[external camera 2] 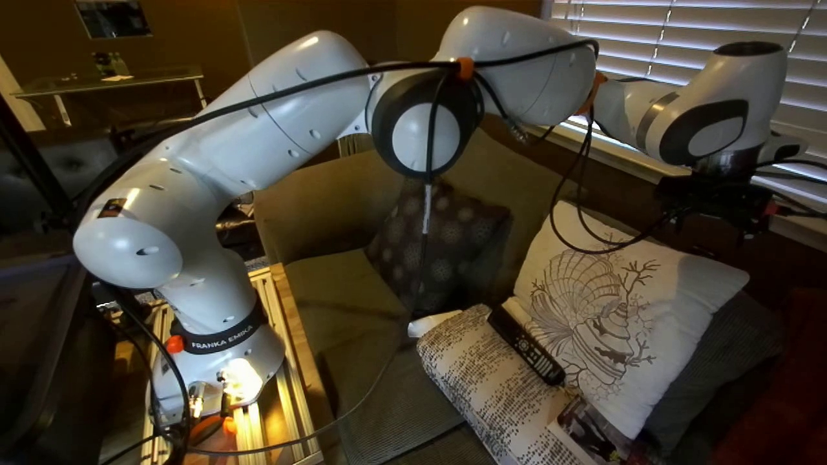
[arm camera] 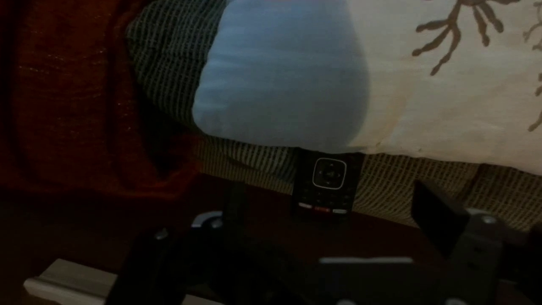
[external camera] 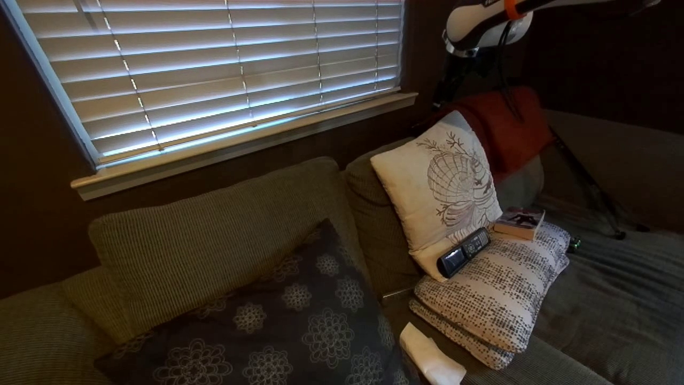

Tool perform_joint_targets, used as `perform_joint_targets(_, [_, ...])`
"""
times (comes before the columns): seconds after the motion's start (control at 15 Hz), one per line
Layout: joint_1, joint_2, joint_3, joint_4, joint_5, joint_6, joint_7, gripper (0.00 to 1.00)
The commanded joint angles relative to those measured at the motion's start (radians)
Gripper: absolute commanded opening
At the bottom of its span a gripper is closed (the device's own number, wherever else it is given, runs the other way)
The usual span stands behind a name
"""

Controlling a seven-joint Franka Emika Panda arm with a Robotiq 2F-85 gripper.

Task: Remove the black remote control from the backrest and place it on the pillow.

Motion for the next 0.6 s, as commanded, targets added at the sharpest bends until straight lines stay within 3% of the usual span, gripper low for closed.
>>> perform_joint_targets(0.0, [-0.012,0.101,0.026,0.140,-0.008,-0.010,0.004,1.00])
perform_joint_targets(0.53, [-0.011,0.230,0.046,0.288,0.006,0.009,0.033,1.00])
